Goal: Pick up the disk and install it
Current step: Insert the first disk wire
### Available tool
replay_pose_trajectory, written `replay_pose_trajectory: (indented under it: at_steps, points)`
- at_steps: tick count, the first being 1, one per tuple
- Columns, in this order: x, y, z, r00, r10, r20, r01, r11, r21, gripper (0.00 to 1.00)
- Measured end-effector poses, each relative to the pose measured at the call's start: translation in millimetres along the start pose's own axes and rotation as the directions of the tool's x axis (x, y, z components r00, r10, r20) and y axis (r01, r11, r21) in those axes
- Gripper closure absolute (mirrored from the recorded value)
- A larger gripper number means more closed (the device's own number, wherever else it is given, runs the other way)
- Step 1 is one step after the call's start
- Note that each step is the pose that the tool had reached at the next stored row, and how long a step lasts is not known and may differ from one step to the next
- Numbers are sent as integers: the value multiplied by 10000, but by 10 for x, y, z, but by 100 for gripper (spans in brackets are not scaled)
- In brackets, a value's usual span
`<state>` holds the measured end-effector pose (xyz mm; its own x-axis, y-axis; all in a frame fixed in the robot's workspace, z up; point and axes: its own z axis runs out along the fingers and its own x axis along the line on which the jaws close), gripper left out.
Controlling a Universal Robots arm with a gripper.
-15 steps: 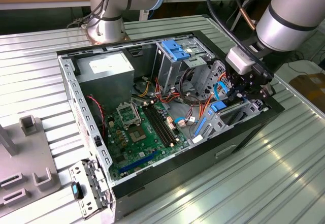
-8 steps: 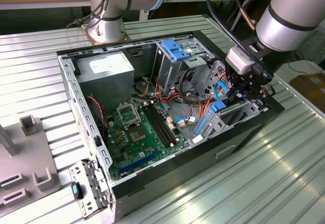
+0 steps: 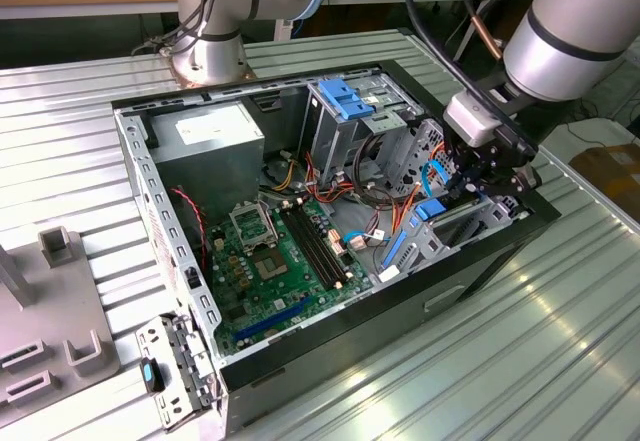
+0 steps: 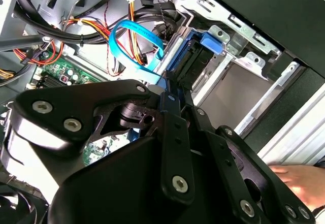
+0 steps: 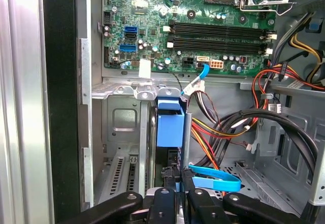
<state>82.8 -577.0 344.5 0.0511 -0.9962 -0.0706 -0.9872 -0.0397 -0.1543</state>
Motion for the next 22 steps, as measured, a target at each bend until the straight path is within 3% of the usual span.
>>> replay_pose_trajectory:
  at_steps: [22]
  points:
    - [5, 10, 61, 10000, 1, -1, -1, 10000, 0, 84]
